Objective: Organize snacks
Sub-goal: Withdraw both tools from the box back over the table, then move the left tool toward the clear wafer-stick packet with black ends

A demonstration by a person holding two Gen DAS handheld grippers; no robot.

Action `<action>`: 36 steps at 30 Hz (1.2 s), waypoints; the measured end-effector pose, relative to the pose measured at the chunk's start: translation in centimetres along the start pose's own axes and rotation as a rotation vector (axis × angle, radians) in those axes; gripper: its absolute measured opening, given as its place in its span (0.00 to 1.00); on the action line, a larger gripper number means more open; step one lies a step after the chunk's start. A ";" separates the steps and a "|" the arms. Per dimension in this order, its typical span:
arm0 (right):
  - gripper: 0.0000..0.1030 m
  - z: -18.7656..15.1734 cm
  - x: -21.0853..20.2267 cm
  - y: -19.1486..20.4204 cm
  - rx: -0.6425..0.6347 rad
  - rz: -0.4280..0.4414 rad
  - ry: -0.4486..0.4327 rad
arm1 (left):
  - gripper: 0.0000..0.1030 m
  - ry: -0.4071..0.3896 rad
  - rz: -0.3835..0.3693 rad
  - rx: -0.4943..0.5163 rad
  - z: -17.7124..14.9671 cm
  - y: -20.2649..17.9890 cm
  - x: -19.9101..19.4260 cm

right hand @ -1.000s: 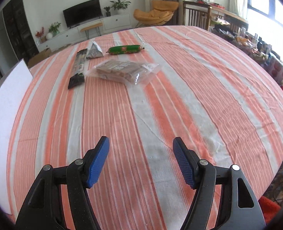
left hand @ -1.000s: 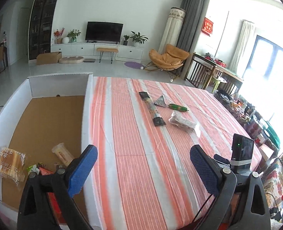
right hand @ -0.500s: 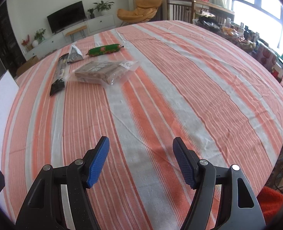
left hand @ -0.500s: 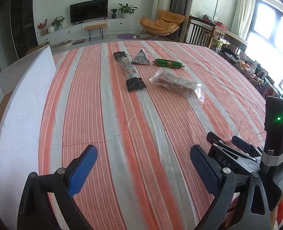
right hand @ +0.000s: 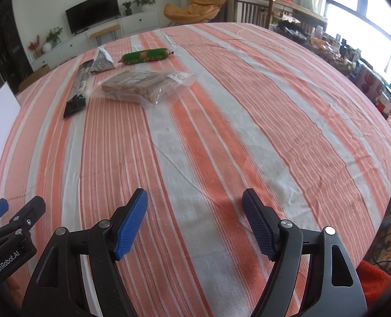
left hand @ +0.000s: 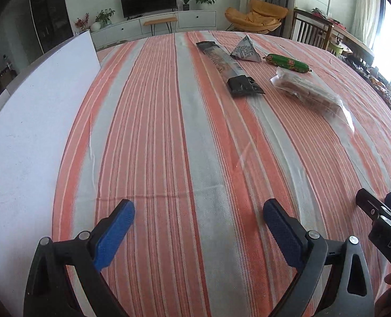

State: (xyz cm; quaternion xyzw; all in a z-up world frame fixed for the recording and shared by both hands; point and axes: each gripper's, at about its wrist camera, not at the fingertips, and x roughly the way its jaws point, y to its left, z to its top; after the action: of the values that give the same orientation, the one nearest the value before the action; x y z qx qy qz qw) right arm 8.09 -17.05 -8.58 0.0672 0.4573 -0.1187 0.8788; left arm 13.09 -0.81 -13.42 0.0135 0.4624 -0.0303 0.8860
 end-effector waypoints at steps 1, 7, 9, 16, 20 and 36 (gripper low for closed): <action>0.77 0.0 0.0 0.1 -0.004 -0.003 0.000 | 0.96 -0.006 0.002 -0.006 -0.1 0.2 0.1; 0.82 -0.1 0.0 0.2 -0.013 0.000 0.001 | 1.00 -0.015 0.008 -0.011 -0.1 0.3 0.1; 0.83 -0.1 0.0 0.3 -0.016 0.001 0.000 | 1.00 -0.014 0.006 -0.011 0.0 0.3 0.0; 0.87 -0.2 0.0 0.4 -0.021 0.007 -0.001 | 1.00 -0.014 0.006 -0.012 0.0 0.3 0.1; 0.88 -0.2 0.0 0.5 -0.022 0.008 -0.004 | 1.00 -0.014 0.006 -0.011 0.0 0.3 0.1; 0.89 -0.2 0.1 0.5 -0.023 0.008 -0.004 | 0.99 0.069 -0.149 -0.182 15.2 -1.0 1.4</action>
State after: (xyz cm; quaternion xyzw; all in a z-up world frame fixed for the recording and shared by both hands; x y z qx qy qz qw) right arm 8.07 -16.54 -8.75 0.0588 0.4565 -0.1099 0.8810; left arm 26.25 -2.63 -5.87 -0.1001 0.4932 -0.0536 0.8625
